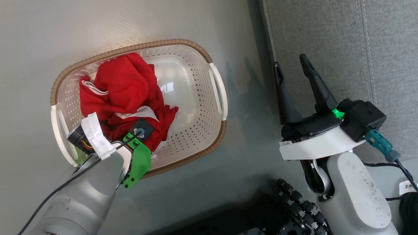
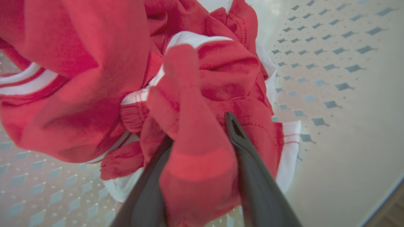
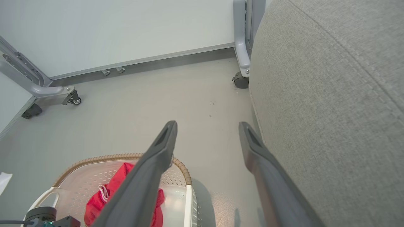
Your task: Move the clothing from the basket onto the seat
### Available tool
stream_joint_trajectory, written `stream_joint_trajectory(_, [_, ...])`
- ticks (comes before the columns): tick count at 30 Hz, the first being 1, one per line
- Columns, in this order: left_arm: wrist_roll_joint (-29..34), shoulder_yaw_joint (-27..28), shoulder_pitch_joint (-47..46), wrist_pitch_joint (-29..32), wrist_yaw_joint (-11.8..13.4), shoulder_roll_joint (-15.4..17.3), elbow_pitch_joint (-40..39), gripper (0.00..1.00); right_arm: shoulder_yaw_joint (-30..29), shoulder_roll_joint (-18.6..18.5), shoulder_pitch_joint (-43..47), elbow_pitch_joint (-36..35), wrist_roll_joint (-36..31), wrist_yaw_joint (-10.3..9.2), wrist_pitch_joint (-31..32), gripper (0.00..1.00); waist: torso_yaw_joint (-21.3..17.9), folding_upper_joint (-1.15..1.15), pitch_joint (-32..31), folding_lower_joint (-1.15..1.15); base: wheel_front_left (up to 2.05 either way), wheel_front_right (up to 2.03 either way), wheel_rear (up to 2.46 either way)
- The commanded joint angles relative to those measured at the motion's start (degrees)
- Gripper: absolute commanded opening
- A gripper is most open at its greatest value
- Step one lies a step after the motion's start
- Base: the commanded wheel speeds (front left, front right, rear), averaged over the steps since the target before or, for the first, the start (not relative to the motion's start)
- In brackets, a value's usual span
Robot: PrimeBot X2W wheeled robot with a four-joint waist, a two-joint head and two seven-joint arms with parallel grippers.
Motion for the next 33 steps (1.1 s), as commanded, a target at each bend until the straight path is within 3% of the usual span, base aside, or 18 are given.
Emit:
stream_joint_trajectory(1, [-0.38,-0.42,-1.11,0.29,0.07,0.48,0.10,0.00,-0.07,-0.03,-0.73,0.10,0.45,0.00,-0.18,1.00,0.05,0.00,-0.13,-0.01,0.00,0.00,0.00])
stream_joint_trajectory(9, [-1.47,-2.14,-1.36,-0.93,0.07,-0.18,0.06,0.00,-0.52,-0.03,-0.18,1.23,-1.23,0.00,-0.18,1.00,1.07,0.00,-3.74,-0.01,0.00,0.00,0.00])
stream_joint_trajectory(22, [-6.47,1.03,3.45,-12.01,0.95,-2.03,-3.17,0.00,-1.73,-0.07,4.28,3.52,-4.58,0.00,-0.17,1.00,4.71,0.00,-16.83,-0.01,0.00,0.00,0.00])
stream_joint_trajectory(28, [-10.28,4.32,7.12,-14.69,1.45,-2.68,-7.73,0.00,-2.49,-0.09,7.53,4.44,-6.09,0.00,-0.18,1.00,6.34,0.00,-23.86,-0.01,0.00,0.00,0.00])
stream_joint_trajectory(33, [-12.01,7.38,9.78,-15.14,2.93,-1.08,-15.44,0.00,-3.33,-0.09,10.14,4.56,-7.39,0.00,0.51,1.00,7.63,0.00,-28.83,-0.01,0.00,0.00,0.00])
